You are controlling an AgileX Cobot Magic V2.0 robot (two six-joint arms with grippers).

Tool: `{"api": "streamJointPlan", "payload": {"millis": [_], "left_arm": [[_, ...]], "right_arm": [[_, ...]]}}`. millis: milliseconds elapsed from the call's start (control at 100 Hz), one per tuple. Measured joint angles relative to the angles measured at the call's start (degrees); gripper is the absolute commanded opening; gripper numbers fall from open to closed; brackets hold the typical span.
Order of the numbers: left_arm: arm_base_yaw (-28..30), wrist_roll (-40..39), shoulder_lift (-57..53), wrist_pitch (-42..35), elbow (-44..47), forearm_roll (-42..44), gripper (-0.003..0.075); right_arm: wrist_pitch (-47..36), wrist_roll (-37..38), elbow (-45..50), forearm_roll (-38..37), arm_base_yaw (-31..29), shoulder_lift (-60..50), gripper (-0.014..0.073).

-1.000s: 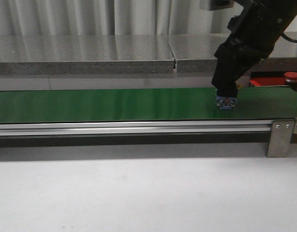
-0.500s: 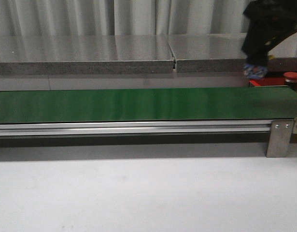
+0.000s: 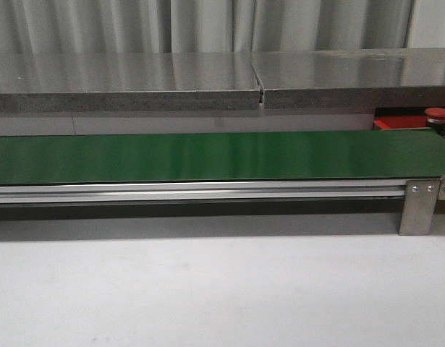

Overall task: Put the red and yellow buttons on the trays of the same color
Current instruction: 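Lower the yellow button into the yellow tray and open the right gripper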

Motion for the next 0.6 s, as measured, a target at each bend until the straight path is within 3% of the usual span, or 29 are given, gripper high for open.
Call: {"api": "streamJointPlan", "payload": {"millis": [150,290,600], "left_arm": [[0.0,0.0,0.0,0.0,0.0,0.0,-0.0019],[0.0,0.0,0.0,0.0,0.0,0.0,-0.0019],[0.0,0.0,0.0,0.0,0.0,0.0,-0.0019]], "right_arm": [[-7.15,1.2,6.41,0.0,-4.44,0.16,-0.0015],[-13.51,1.42,10.56,0.0,-5.07,2.53,-0.0015],[-19.4,1.54,11.38,0.46,-5.16,12.12,-0.0015]]}}
